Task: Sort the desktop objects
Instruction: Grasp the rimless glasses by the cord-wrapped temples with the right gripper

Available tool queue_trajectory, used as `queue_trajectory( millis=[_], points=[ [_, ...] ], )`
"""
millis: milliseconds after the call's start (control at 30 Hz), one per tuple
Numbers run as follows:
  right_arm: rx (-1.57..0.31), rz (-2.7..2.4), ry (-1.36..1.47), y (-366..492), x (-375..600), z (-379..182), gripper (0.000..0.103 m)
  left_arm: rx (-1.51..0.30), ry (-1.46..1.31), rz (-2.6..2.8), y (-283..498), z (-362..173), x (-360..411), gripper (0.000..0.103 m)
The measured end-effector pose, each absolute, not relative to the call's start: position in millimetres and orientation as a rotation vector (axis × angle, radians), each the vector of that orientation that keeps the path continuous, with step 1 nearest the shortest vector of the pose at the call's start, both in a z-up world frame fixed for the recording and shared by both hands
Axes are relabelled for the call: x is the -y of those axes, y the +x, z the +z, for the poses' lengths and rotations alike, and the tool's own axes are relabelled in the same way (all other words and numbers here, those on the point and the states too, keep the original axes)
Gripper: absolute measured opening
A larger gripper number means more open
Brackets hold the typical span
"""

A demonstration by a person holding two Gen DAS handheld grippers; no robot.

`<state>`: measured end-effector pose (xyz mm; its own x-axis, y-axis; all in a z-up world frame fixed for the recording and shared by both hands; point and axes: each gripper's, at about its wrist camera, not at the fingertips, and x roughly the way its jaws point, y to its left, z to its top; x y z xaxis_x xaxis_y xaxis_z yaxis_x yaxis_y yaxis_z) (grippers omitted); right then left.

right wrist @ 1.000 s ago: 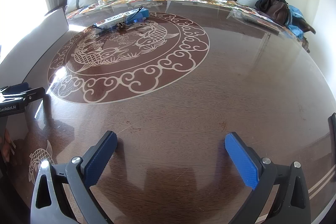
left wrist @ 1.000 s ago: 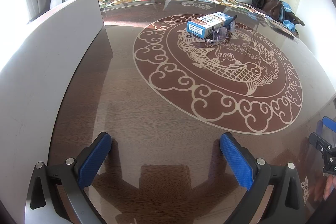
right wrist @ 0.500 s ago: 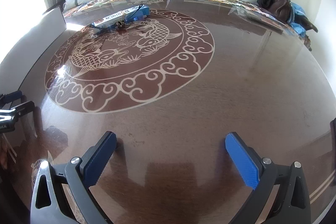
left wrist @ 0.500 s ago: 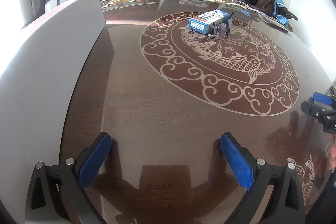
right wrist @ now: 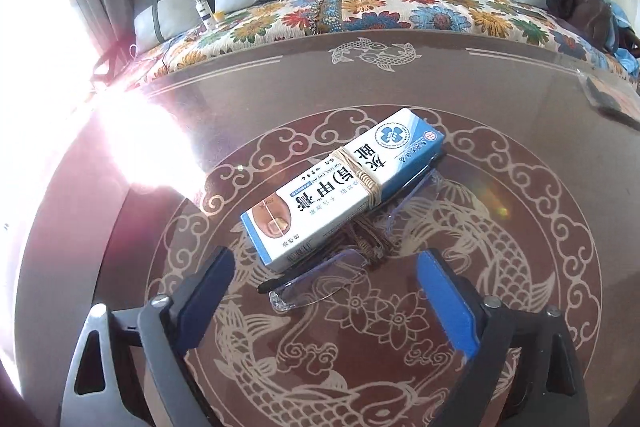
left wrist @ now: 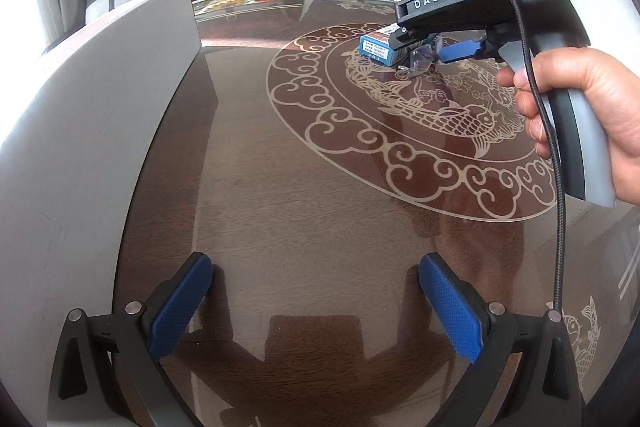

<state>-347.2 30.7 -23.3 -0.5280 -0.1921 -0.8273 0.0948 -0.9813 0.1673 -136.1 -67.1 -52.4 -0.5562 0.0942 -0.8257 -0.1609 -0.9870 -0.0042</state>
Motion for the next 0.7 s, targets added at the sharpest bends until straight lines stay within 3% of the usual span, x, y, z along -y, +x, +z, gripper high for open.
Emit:
queue_trajectory(
  millis=[67, 100, 167, 233, 433, 467, 600, 700],
  points=[
    [0.168, -2.586, 1.408, -344, -35, -27, 0.056, -0.108, -1.4, 2.648, -136, -53, 67, 0.103],
    [0.142, -2.6, 1.397, -340, -38, -25, 0.039, -0.108, -1.399, 2.648, -137, -53, 67, 0.103],
    [0.078, -2.599, 1.384, -329, -48, -23, 0.021, -0.108, -1.4, 2.648, -137, -53, 67, 0.103],
    [0.021, -2.592, 1.367, -315, -61, -20, 0.014, -0.107, -1.399, 2.649, -137, -53, 67, 0.103],
    [-0.022, -2.584, 1.375, -260, -126, -18, 0.013, -0.108, -1.399, 2.65, -137, -53, 67, 0.103],
    [-0.041, -2.596, 1.381, -250, -134, -19, 0.015, -0.108, -1.399, 2.65, -138, -54, 67, 0.103],
    [-0.166, -2.593, 1.342, -236, -144, -18, 0.047, -0.108, -1.399, 2.65, -137, -53, 67, 0.103],
    [-0.192, -2.562, 1.302, -247, -129, -17, 0.047, -0.108, -1.399, 2.65, -137, -54, 67, 0.103]
  ],
)
